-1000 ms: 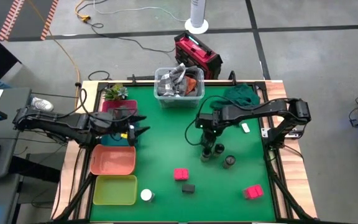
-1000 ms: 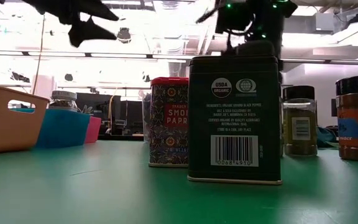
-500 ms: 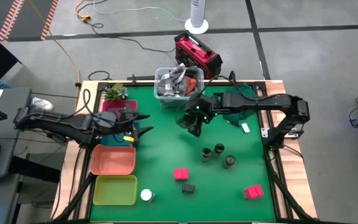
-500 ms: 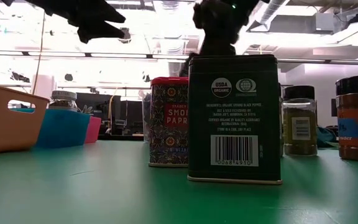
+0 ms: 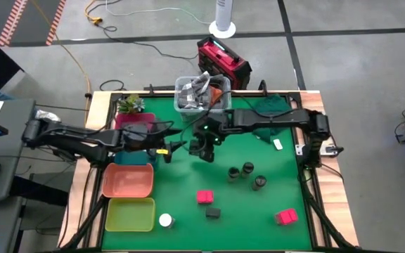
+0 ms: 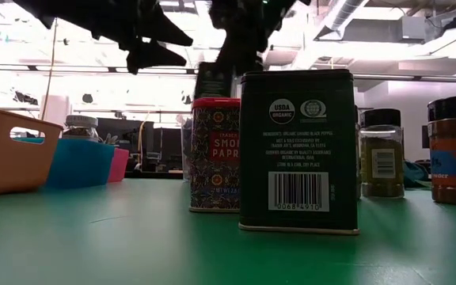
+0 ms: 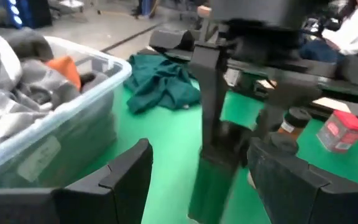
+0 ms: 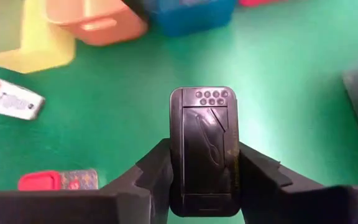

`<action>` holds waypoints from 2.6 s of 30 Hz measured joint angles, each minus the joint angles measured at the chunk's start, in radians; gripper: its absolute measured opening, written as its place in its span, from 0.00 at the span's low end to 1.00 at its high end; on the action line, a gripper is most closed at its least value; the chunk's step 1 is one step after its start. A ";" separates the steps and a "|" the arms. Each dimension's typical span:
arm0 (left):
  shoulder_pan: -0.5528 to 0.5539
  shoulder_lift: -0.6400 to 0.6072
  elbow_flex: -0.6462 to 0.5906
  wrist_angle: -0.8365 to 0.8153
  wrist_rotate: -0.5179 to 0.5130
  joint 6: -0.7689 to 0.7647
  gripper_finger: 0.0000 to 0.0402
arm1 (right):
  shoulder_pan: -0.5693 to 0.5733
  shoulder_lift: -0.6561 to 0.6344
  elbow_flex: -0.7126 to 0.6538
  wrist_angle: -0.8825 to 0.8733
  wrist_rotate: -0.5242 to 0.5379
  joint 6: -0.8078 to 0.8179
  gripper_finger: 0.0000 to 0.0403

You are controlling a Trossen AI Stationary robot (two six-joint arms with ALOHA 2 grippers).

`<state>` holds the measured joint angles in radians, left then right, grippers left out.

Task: Sort spices by type
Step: Put the top green seasoning can into the red bin

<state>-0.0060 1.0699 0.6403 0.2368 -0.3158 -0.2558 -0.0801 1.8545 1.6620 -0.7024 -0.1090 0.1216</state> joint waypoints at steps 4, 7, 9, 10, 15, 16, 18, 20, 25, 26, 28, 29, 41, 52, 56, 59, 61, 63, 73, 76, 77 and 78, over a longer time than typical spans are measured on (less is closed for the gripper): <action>0.017 0.013 0.000 0.000 0.074 -0.004 0.63 | 0.015 0.045 0.066 -0.035 0.001 -0.054 0.43; 0.021 0.012 0.000 -0.001 0.122 -0.003 0.63 | 0.020 0.065 0.109 -0.057 0.000 -0.101 0.43; 0.022 0.012 0.000 -0.001 0.131 0.008 0.63 | 0.020 0.066 0.121 -0.060 0.000 -0.125 0.42; 0.022 0.012 0.000 0.000 0.137 0.013 0.63 | 0.020 0.066 0.121 -0.056 0.000 -0.131 0.42; 0.023 0.012 0.000 -0.003 0.162 0.047 0.63 | 0.020 0.066 0.121 -0.048 0.000 -0.153 0.42; 0.023 0.012 0.000 -0.002 0.160 0.057 0.63 | 0.020 0.066 0.121 -0.045 -0.004 -0.157 0.42; 0.023 0.012 0.000 0.001 0.154 0.078 0.63 | 0.021 0.066 0.121 -0.044 -0.016 -0.170 0.43; 0.023 0.012 0.000 -0.001 0.155 0.090 0.63 | 0.026 0.066 0.121 -0.042 -0.017 -0.175 0.43; 0.023 0.012 -0.003 -0.007 0.154 0.089 0.63 | 0.028 0.066 0.121 -0.005 -0.023 -0.175 0.43; 0.023 0.012 -0.004 -0.007 0.151 0.089 0.63 | 0.028 0.066 0.121 -0.004 -0.023 -0.176 0.43; 0.022 0.012 -0.004 -0.008 0.150 0.093 0.63 | 0.028 0.066 0.121 0.002 -0.023 -0.176 0.43; 0.021 0.012 -0.004 -0.008 0.151 0.094 0.63 | 0.027 0.066 0.121 0.004 -0.023 -0.176 0.43; 0.019 0.012 -0.006 -0.008 0.190 0.128 0.63 | 0.007 0.066 0.121 0.014 -0.014 -0.148 0.43; 0.018 0.012 -0.006 -0.020 0.201 0.154 0.63 | 0.020 0.066 0.121 0.057 -0.014 -0.149 0.43; 0.018 0.012 -0.006 -0.023 0.199 0.150 0.63 | 0.022 0.066 0.121 0.056 -0.019 -0.148 0.43; 0.018 0.012 -0.006 -0.023 0.196 0.150 0.60 | 0.022 0.066 0.121 0.053 -0.020 -0.148 0.43; 0.018 0.012 -0.006 -0.023 0.196 0.150 0.57 | 0.022 0.066 0.121 0.053 -0.020 -0.148 0.43; 0.018 0.012 -0.006 -0.023 0.195 0.149 0.52 | 0.022 0.066 0.121 0.053 -0.020 -0.148 0.43; 0.018 0.012 -0.006 -0.023 0.200 0.149 0.31 | 0.036 0.066 0.121 0.051 -0.021 -0.174 0.43; 0.018 0.012 -0.006 -0.023 0.203 0.148 0.31 | 0.042 0.066 0.121 0.051 -0.020 -0.176 0.44; 0.018 0.012 -0.006 -0.023 0.204 0.142 0.31 | 0.043 0.066 0.121 0.051 -0.020 -0.179 0.45; 0.018 0.012 -0.006 -0.023 0.204 0.135 0.31 | 0.044 0.066 0.121 0.051 -0.019 -0.180 0.46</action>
<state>0.0116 1.0821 0.6346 0.2138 -0.1117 -0.1210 -0.0365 1.9205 1.7832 -0.6518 -0.1284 -0.0584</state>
